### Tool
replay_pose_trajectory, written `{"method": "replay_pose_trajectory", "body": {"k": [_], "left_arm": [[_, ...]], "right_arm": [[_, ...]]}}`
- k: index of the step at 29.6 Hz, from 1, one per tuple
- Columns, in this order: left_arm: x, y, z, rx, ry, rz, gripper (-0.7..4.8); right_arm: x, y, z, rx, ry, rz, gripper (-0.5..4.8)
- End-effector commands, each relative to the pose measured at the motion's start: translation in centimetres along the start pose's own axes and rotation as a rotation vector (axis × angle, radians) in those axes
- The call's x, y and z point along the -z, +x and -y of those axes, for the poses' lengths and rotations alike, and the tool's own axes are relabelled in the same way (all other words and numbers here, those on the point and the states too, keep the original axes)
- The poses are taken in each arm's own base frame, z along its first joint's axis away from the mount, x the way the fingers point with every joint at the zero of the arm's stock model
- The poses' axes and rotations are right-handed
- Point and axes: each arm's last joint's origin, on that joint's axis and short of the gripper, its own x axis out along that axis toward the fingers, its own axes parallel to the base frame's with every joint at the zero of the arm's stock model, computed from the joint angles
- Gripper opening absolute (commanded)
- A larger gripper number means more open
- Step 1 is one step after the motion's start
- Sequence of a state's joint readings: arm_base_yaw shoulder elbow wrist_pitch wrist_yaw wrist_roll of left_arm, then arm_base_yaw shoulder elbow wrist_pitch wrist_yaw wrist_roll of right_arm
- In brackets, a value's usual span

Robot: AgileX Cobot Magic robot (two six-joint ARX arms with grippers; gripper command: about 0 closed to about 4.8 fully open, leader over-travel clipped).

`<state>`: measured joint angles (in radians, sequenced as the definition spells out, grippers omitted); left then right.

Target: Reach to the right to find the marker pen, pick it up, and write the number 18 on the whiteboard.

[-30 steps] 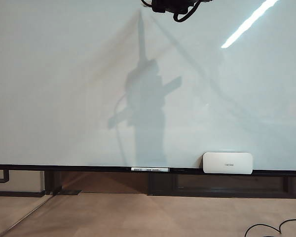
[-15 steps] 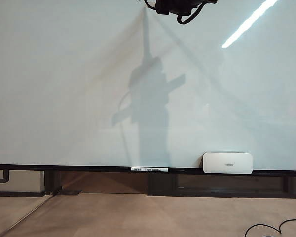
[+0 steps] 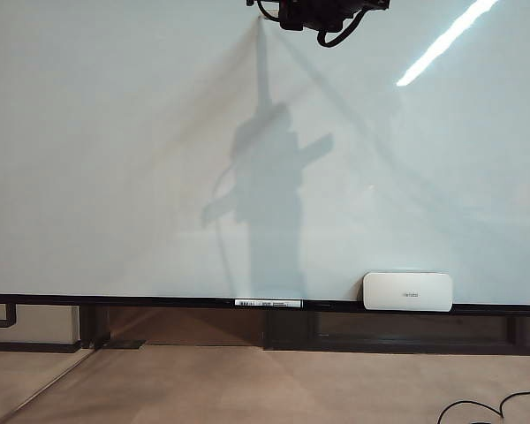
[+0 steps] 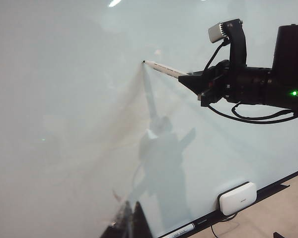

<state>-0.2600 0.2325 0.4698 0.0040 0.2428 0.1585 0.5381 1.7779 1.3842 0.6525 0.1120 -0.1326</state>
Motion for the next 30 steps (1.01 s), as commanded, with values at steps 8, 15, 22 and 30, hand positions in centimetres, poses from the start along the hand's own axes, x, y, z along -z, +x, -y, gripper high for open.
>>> {"method": "replay_pose_trajectory", "body": {"k": [8, 15, 22, 30], "left_arm": [[-0.3, 0.0, 0.0, 0.003, 0.006, 0.018, -0.05], [-0.3, 0.0, 0.0, 0.002, 0.007, 0.018, -0.05], [-0.3, 0.0, 0.0, 0.002, 0.007, 0.018, -0.05], [-0.3, 0.0, 0.0, 0.002, 0.014, 0.018, -0.05]], "right_arm": [[0.0, 0.1, 0.3, 0.009, -0.004, -0.003, -0.02], [0.9, 0.1, 0.3, 0.012, -0.008, -0.097, -0.02], [1.8, 0.0, 0.2, 0.015, 0.003, -0.189, -0.02], [3.1, -0.1, 0.0, 0.004, -0.003, -0.28, -0.02]]}}
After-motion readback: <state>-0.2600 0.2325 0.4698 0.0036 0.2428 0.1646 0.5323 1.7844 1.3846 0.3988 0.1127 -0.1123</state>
